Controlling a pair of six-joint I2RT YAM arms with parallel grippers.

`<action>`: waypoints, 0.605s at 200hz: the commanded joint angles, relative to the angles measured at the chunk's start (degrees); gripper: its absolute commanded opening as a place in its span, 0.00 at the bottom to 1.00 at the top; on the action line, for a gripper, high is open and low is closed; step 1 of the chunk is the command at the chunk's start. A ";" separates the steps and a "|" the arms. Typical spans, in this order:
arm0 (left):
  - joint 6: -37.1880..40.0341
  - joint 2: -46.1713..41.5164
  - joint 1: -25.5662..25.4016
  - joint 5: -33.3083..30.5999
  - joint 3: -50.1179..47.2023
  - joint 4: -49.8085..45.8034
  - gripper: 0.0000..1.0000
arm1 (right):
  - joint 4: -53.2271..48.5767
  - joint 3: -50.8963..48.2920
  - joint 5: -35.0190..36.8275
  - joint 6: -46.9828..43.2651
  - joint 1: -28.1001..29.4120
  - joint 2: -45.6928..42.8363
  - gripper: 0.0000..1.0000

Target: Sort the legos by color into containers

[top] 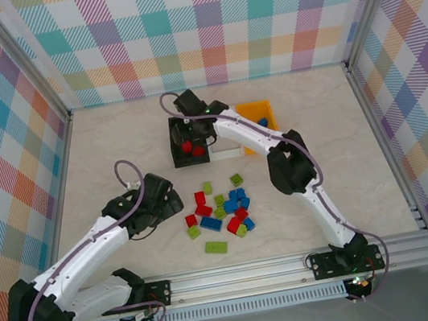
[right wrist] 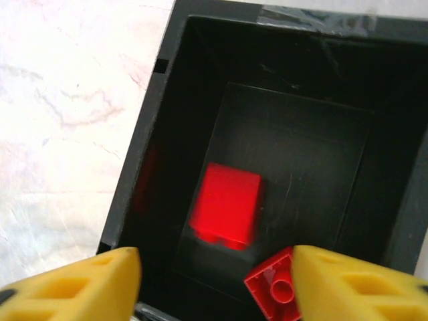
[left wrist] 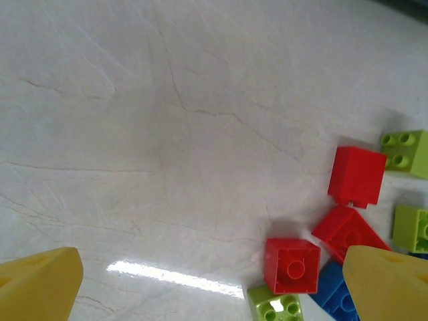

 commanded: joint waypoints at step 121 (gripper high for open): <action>7.89 24.14 -2.44 8.32 8.64 8.55 0.86 | 16.09 -48.35 2.27 1.96 -0.57 -39.28 0.62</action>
